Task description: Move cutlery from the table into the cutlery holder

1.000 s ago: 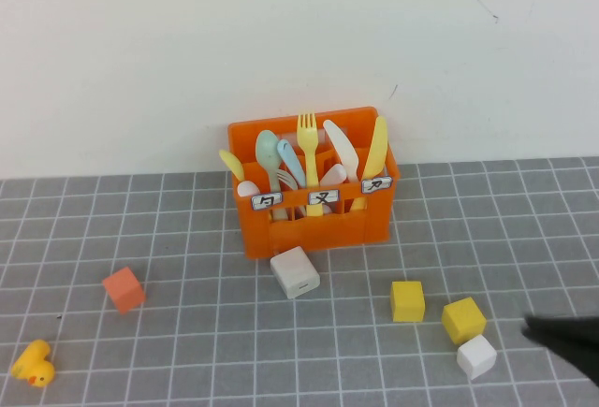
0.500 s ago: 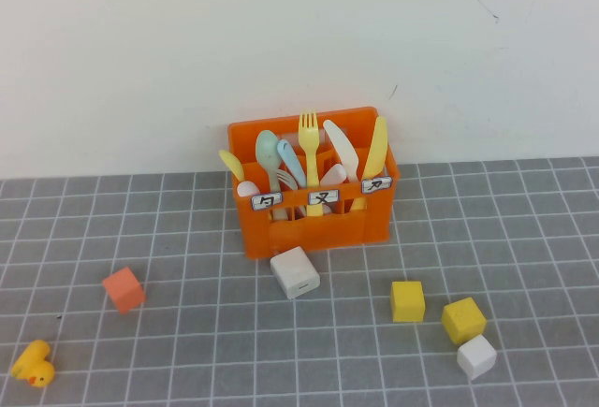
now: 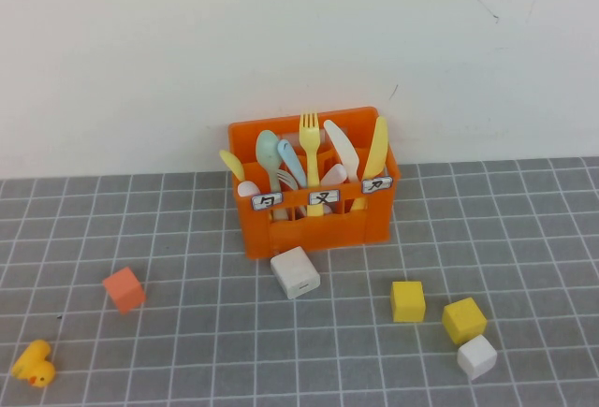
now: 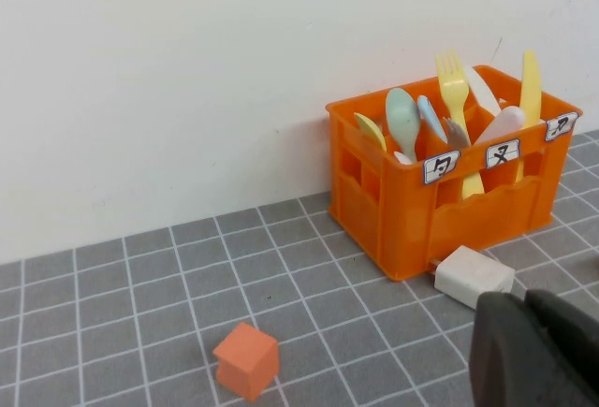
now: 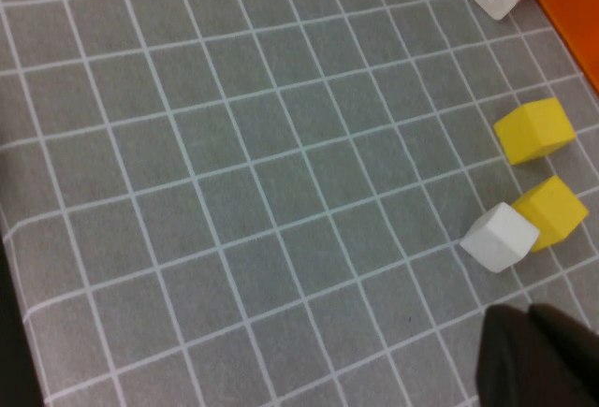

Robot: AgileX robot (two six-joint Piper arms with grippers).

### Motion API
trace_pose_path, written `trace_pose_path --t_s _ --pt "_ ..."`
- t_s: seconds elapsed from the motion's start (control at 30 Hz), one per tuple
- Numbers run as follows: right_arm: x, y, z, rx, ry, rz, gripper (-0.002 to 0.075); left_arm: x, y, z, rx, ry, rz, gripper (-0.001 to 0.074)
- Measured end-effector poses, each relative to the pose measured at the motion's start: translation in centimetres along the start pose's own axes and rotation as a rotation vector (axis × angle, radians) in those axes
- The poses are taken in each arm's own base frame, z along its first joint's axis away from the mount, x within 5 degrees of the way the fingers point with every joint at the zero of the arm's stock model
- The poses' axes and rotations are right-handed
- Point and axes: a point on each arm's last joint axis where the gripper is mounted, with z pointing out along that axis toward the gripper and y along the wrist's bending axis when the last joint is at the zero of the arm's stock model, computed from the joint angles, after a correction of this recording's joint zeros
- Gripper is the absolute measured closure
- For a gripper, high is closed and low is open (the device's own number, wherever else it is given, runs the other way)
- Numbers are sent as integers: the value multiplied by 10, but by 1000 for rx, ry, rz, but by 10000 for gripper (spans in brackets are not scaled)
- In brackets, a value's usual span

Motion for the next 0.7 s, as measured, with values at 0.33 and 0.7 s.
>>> trace_pose_path --t_s 0.33,0.7 --pt "0 0 0 0 0 0 727 2 6 -3 -174 10 -56 736" --pt "0 0 0 0 1 0 727 39 15 16 -322 -23 -99 736"
